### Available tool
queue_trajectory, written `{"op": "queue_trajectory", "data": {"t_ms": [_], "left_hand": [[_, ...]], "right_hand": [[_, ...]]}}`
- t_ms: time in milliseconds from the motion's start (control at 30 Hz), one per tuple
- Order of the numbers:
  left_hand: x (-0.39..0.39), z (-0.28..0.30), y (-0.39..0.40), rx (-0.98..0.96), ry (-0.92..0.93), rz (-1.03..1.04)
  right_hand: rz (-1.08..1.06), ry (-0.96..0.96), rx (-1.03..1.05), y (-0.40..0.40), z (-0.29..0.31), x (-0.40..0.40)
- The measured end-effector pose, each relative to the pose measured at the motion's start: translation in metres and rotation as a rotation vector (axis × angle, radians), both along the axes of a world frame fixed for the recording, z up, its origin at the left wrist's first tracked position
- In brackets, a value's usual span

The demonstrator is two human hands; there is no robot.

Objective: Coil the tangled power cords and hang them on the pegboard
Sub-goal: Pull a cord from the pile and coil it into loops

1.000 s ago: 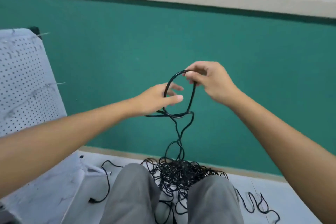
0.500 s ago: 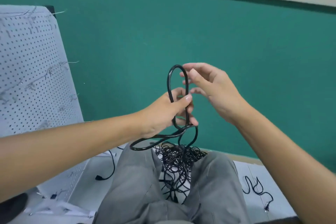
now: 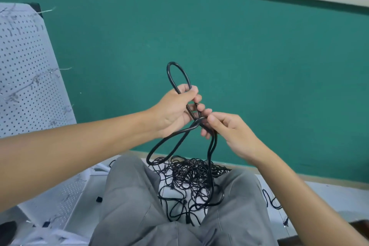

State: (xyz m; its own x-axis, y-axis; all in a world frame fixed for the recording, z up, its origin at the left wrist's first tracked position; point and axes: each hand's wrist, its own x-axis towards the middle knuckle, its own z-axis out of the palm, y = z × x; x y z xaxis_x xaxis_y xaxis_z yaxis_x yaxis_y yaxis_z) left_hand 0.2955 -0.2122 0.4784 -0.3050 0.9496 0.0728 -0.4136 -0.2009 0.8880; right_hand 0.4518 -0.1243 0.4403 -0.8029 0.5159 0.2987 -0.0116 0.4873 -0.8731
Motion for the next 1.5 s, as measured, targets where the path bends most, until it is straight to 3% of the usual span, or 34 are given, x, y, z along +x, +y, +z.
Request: {"op": "queue_trajectory", "data": {"t_ms": [167, 367, 567, 633, 700, 867, 933, 1133, 1300, 1500], "left_hand": [[-0.023, 0.007, 0.03, -0.04, 0.039, 0.053], [-0.057, 0.013, 0.046, -0.216, 0.332, -0.31], [-0.084, -0.044, 0.038, -0.217, -0.045, -0.362], [-0.074, -0.063, 0.034, -0.186, -0.085, -0.385], [-0.056, -0.075, 0.035, -0.177, 0.021, -0.342], [-0.016, -0.071, 0.06, -0.089, 0.486, -0.178], [-0.013, -0.067, 0.068, -0.098, 0.561, -0.102], [-0.024, -0.048, 0.067, -0.057, 0.519, -0.019], [-0.044, -0.015, 0.074, -0.025, 0.521, 0.06], [-0.057, -0.02, 0.094, -0.07, 0.522, 0.056]], "right_hand": [[0.02, -0.104, -0.043, 0.019, -0.014, 0.003], [-0.105, 0.02, -0.211, 0.03, -0.004, -0.009], [-0.119, 0.28, -0.447, 0.043, 0.048, -0.02], [-0.119, 0.32, -0.475, 0.049, 0.065, -0.028], [-0.112, 0.347, -0.507, 0.052, 0.078, -0.038], [-0.082, 0.337, -0.555, 0.056, 0.095, -0.067], [-0.094, 0.329, -0.538, 0.061, 0.095, -0.073], [-0.145, 0.109, -0.379, 0.076, 0.055, -0.059], [0.054, -0.064, -0.402, 0.058, -0.013, -0.048], [-0.021, -0.044, -0.293, 0.058, -0.055, -0.05]]}}
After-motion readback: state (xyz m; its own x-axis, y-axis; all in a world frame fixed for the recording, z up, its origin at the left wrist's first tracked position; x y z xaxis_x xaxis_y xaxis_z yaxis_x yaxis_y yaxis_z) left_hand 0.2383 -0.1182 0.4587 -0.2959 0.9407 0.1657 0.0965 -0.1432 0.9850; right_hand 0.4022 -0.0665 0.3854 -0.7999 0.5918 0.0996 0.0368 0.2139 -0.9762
